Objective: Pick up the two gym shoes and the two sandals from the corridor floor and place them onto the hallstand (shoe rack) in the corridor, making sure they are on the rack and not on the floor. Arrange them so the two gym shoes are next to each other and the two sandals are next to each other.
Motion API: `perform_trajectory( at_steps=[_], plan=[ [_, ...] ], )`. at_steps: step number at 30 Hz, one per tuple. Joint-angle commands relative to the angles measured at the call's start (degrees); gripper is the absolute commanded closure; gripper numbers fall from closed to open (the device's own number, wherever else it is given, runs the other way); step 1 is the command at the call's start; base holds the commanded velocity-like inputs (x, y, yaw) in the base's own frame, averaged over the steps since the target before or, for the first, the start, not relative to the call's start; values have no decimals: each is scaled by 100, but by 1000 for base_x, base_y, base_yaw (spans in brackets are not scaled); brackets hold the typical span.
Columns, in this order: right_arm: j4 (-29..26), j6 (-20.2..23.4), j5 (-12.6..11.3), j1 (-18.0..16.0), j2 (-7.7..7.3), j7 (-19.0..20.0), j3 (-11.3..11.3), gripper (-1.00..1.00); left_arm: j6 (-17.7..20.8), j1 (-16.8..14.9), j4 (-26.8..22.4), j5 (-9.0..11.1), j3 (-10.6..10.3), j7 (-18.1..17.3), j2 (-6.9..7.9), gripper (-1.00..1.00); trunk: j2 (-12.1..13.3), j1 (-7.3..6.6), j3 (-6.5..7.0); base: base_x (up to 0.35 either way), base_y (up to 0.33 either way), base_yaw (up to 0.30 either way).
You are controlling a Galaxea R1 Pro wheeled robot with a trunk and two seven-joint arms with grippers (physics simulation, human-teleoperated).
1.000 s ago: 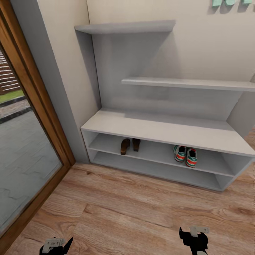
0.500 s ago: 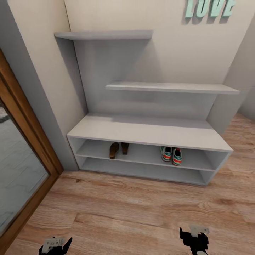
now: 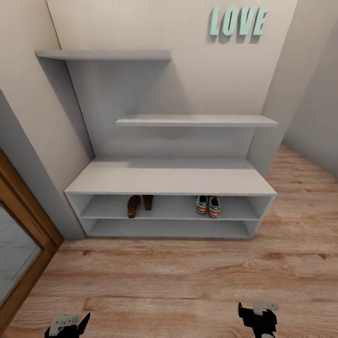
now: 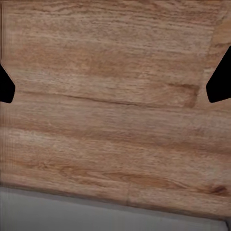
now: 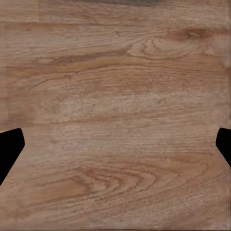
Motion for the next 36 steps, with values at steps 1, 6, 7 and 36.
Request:
perform_trajectory(
  at_steps=[1,6,7,36],
  plan=[
    [10,-19,50,-1,2,-10,-45,-100,3,-3,4,19,37,-57,-2,-100,40,-23,18,0,0,-276],
    [14,-19,58,58,3,-8,-43,-100,3,-3,4,16,44,-57,-5,-100,240,-133,127,0,0,-276],
    [14,-19,59,69,5,-7,-43,-100,3,-3,4,16,44,-57,-6,-100,280,-155,149,0,0,-275],
    [15,-2,69,596,267,25,-43,-100,3,-3,12,6,45,-57,-18,-100,1443,-792,691,0,0,-53]
  ],
)
